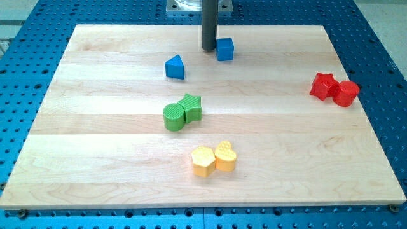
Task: Move cube to the right
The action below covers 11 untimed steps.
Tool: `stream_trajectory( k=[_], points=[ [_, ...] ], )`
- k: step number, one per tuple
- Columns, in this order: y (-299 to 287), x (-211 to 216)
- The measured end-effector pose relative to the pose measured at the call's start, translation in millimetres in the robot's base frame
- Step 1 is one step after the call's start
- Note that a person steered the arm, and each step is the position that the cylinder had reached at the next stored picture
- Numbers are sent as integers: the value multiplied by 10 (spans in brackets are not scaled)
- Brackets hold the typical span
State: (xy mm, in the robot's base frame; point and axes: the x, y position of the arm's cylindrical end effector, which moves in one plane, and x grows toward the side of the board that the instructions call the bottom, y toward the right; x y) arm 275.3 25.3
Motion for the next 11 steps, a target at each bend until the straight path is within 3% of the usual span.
stream_trajectory(
  k=[1, 2, 3, 6, 8, 9, 10, 11],
  points=[
    [239, 684],
    [485, 640],
    [74, 109],
    [691, -698],
    [360, 239],
    [661, -242],
    [295, -294],
    [368, -210]
  ],
)
